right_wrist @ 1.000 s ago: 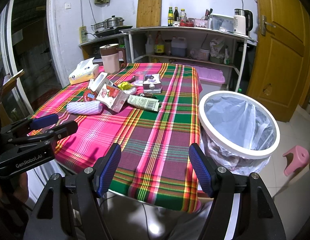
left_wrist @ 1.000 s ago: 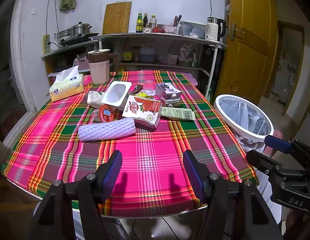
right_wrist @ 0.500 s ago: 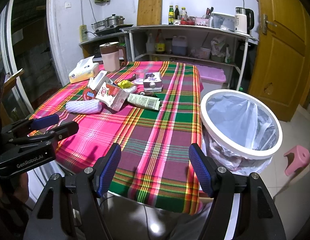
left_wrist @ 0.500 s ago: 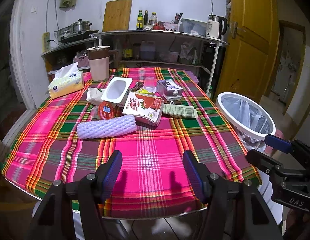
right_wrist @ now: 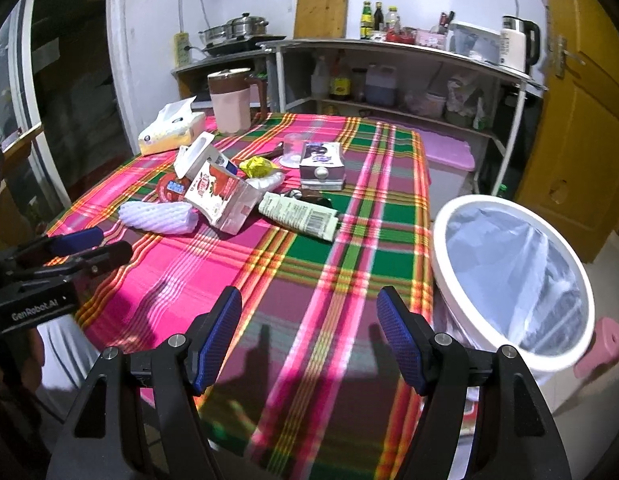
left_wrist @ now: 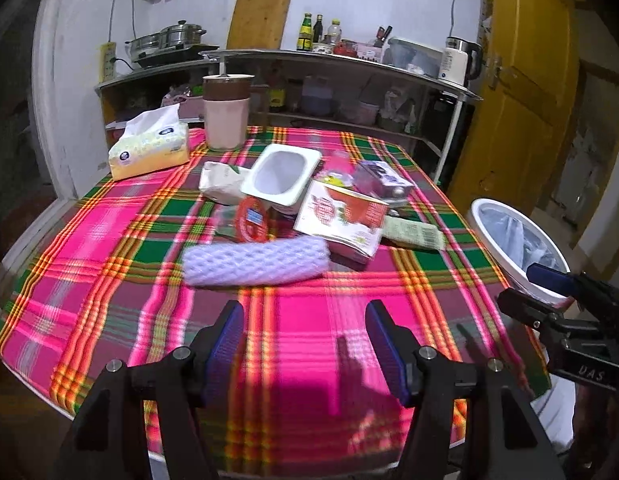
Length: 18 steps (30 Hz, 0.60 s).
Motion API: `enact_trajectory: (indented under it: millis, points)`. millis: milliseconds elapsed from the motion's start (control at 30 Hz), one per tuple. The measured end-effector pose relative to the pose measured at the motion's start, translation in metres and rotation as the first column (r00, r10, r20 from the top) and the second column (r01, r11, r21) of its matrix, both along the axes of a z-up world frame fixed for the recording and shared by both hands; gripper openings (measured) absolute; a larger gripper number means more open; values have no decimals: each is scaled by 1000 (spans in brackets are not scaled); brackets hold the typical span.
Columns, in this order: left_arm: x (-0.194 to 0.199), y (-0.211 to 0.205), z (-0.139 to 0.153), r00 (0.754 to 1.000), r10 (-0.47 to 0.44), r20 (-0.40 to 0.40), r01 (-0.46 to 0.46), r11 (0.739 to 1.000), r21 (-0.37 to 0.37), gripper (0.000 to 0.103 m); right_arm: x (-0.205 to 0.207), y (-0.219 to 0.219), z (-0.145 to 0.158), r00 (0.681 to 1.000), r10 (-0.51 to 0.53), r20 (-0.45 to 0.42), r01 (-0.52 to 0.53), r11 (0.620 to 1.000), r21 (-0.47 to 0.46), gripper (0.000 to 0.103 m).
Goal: Collect trash
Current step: 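Grasp the white foam mesh sleeve with the left gripper while the right grasps the receipt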
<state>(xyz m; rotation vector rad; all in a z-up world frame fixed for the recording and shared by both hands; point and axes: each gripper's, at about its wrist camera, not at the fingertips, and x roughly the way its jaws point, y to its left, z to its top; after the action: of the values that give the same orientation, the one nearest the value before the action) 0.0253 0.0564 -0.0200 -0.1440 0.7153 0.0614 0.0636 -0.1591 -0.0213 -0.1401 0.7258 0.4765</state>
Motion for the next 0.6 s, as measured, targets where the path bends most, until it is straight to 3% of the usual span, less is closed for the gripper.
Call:
enact_trajectory:
  millis: [233, 433, 600]
  points:
    - [27, 27, -1, 1000, -10, 11, 9, 999, 43, 63, 36, 16, -5, 999, 53, -9, -53, 998, -32, 71]
    - [47, 45, -4, 999, -40, 21, 39, 998, 38, 63, 72, 23, -10, 995, 85, -49, -87, 996, -32, 71]
    - [64, 55, -9, 997, -76, 17, 75, 997, 28, 69, 98, 32, -20, 988, 119, -93, -124, 991, -46, 71]
